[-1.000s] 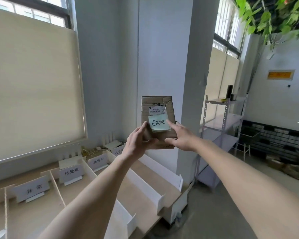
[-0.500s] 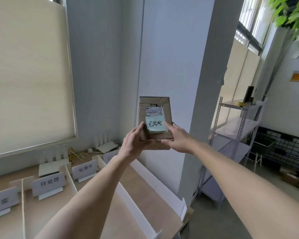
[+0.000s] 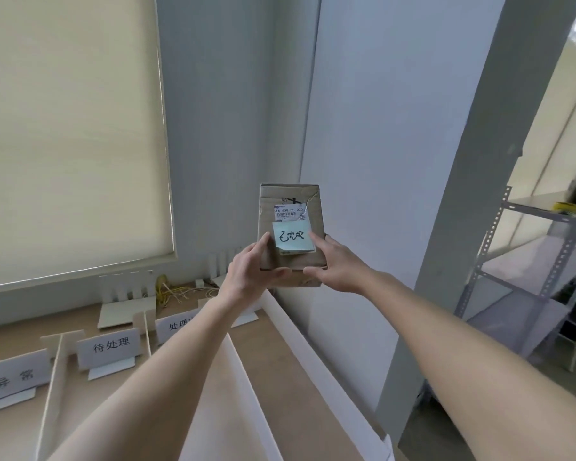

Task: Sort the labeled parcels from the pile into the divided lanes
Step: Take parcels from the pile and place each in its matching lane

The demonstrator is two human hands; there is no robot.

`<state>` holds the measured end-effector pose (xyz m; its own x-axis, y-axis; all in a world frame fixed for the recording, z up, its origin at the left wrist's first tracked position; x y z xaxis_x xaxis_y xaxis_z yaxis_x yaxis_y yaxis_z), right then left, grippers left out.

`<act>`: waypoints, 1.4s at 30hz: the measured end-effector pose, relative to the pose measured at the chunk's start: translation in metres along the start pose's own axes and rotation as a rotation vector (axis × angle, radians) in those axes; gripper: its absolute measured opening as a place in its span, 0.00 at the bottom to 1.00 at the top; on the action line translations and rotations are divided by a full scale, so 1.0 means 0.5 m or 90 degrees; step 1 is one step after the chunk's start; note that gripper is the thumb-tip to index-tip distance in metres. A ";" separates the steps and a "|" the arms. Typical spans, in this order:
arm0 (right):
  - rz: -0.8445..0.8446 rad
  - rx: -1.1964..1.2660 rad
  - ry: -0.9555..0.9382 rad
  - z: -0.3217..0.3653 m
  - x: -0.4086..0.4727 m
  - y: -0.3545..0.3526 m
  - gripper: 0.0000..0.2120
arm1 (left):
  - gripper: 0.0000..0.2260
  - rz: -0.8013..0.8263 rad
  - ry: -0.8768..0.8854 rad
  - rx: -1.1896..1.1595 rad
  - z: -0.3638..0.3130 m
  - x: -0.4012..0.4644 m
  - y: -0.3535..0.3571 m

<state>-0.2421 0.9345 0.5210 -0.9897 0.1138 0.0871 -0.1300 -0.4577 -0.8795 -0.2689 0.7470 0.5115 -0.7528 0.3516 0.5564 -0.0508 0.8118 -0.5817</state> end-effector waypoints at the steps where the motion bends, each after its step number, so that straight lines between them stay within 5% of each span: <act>1: 0.012 0.001 -0.011 -0.004 0.023 0.013 0.44 | 0.37 -0.003 -0.011 0.007 0.016 0.006 0.006; 10: 0.134 0.005 -0.100 -0.100 0.260 0.176 0.44 | 0.44 -0.017 -0.170 0.104 0.210 0.056 0.132; 20: 0.268 0.029 -0.182 -0.301 0.452 0.434 0.44 | 0.40 -0.022 -0.295 0.124 0.409 0.053 0.390; 30: 0.408 0.041 -0.119 -0.517 0.495 0.776 0.45 | 0.41 0.039 -0.423 0.060 0.649 -0.088 0.640; 42: 0.489 0.033 -0.046 -0.604 0.517 1.024 0.42 | 0.43 0.092 -0.494 0.051 0.860 -0.183 0.770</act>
<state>-0.5462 0.9956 -0.0481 -0.8048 -0.3097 -0.5064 0.5936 -0.4257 -0.6830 -0.5018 0.8266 -0.0185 -0.9965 0.0016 -0.0836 0.0577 0.7362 -0.6742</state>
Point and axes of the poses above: each hand's wrist, its own x-axis towards the middle knuckle, its own y-axis out of the palm, z = x × y, the point moved 9 cm from there along x, towards the middle knuckle, and after that the axes turned 8 degrees about y, right-handed, at the moved point
